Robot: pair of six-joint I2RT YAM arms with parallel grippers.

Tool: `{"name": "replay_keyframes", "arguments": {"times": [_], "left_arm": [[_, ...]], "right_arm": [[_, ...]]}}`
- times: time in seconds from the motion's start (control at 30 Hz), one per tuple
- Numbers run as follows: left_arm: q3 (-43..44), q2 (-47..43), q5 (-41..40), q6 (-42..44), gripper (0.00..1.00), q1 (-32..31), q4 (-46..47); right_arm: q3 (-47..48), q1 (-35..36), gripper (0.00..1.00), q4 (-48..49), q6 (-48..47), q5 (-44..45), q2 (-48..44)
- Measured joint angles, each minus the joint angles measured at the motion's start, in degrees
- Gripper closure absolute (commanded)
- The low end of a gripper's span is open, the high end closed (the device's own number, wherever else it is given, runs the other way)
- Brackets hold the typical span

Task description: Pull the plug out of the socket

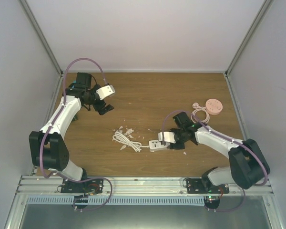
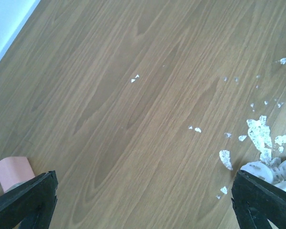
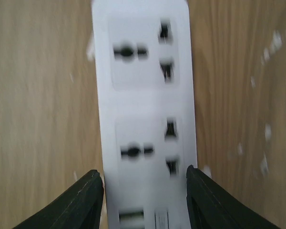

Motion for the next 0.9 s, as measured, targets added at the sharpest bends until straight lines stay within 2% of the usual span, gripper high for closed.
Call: {"name": "replay_keyframes", "arguments": {"times": [0.2, 0.37, 0.4, 0.47, 0.57, 0.67, 0.77, 0.9], "left_arm": [[-0.94, 0.04, 0.07, -1.22, 0.01, -1.92, 0.83], [-0.94, 0.13, 0.07, -1.81, 0.01, -2.80, 1.05], [-0.94, 0.13, 0.04, -1.95, 0.01, -2.89, 1.11], [-0.98, 0.15, 0.07, -2.12, 0.01, -3.02, 1.33], [-1.31, 0.15, 0.07, -2.16, 0.01, -3.06, 1.90], [-1.73, 0.24, 0.09, -2.23, 0.01, -3.15, 2.19], [-2.03, 0.33, 0.09, -2.36, 0.01, -3.19, 2.27], [-2.05, 0.48, 0.11, -2.64, 0.01, -3.26, 2.40]], "right_arm": [[-3.65, -11.63, 0.60, -3.37, -10.25, 0.48, -5.49], [-4.72, -22.60, 0.59, -6.14, -18.47, 2.23, -6.10], [-4.87, -24.61, 0.57, -7.08, -20.04, 2.75, -5.88], [-4.85, -27.26, 0.47, -8.46, -22.36, 3.28, -5.64], [-3.56, -28.92, 0.25, -11.43, -24.68, 2.43, -5.60], [-0.42, -28.79, 0.14, -14.43, -24.85, -0.57, -5.77], [3.48, -27.67, 0.10, -15.98, -24.00, -4.09, -6.54], [6.54, -23.45, 0.09, -15.69, -20.90, -6.67, -6.88]]}}
